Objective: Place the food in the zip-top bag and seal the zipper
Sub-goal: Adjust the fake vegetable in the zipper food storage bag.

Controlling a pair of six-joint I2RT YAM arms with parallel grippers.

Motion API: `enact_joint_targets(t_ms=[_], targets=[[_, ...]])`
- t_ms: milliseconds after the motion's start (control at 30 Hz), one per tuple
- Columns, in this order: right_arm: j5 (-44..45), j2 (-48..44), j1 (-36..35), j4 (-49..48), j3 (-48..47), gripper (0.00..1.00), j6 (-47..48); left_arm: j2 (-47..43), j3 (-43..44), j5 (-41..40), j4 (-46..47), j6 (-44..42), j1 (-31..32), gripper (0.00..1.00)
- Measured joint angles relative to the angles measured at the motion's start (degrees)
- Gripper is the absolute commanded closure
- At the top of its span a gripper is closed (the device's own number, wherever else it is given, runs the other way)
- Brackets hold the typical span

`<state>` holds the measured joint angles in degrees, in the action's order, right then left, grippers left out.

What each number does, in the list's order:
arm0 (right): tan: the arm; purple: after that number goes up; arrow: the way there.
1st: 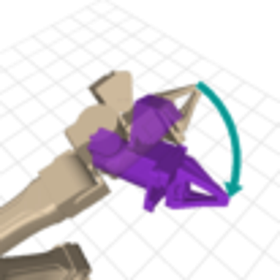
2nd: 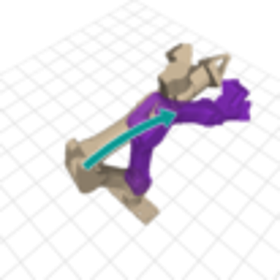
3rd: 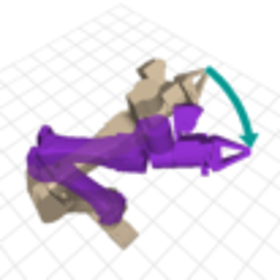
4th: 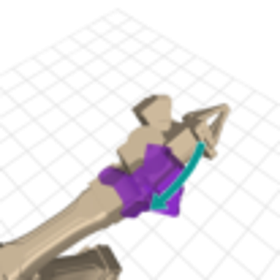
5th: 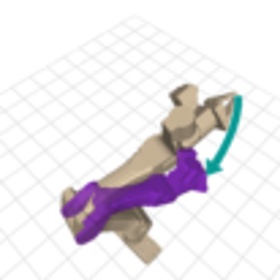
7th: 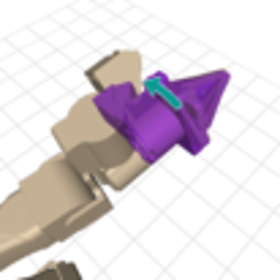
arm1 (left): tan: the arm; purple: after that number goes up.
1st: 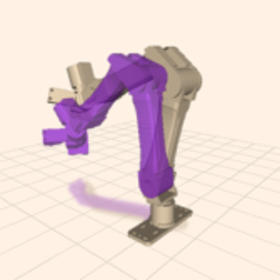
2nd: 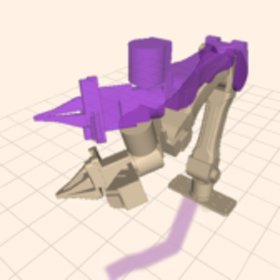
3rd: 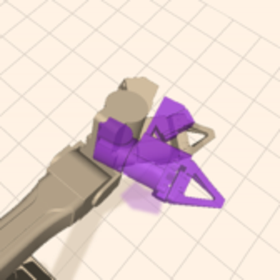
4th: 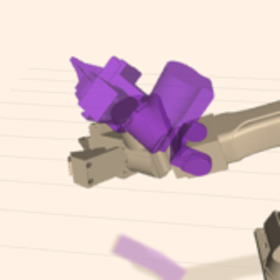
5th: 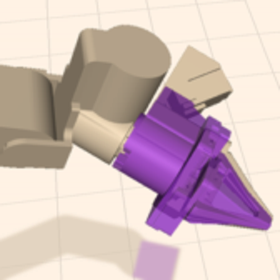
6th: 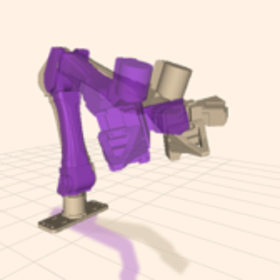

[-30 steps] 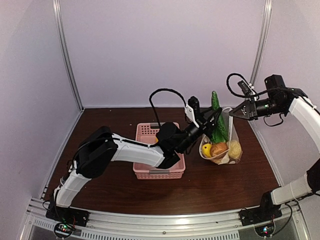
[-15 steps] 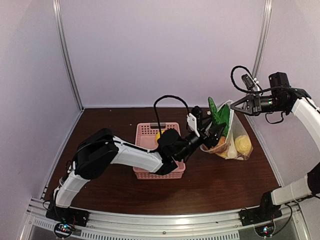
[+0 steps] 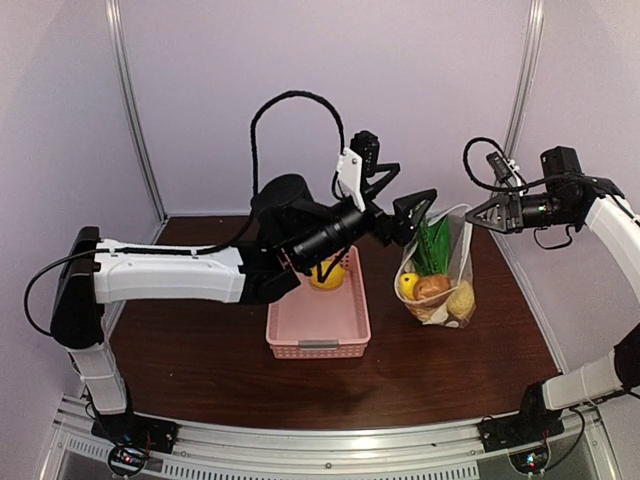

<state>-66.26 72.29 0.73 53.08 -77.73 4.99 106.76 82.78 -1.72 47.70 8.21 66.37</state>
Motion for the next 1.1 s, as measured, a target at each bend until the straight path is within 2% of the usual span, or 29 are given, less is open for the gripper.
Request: enact_joint_targets(t_ms=[200, 300, 400, 567, 667, 867, 1100], targets=[[4.7, -0.1, 0.0, 2.0, 0.2, 1.0, 3.7, -2.3, 11.7, 0.5, -32.9, 2.9, -2.2, 0.17], [6.9, -0.1, -0.2, 2.0, 0.8, 1.0, 4.6, -2.4, 13.3, 1.4, -43.3, 6.3, -3.3, 0.22], [9.4, -0.1, -0.9, 2.0, 1.5, 1.0, 5.4, -2.0, 13.3, 5.2, -50.4, 10.8, -5.0, 0.23], [13.1, -0.1, -3.8, 1.8, 3.3, 1.0, 6.3, 1.9, 15.2, 15.0, -55.7, 17.6, -9.6, 0.23], [14.4, 0.0, -4.9, 1.5, 4.4, 1.0, 6.5, 4.4, 16.0, 18.3, -56.4, 19.7, -11.1, 0.28], [15.2, 0.0, -5.7, 0.4, 5.2, 1.0, 6.6, 9.3, 18.7, 24.1, -57.7, 23.3, -11.3, 0.4], [15.8, 0.0, -6.1, -0.7, 6.0, 1.0, 6.6, 11.1, 19.9, 28.1, -58.3, 25.9, -11.3, 0.42]])
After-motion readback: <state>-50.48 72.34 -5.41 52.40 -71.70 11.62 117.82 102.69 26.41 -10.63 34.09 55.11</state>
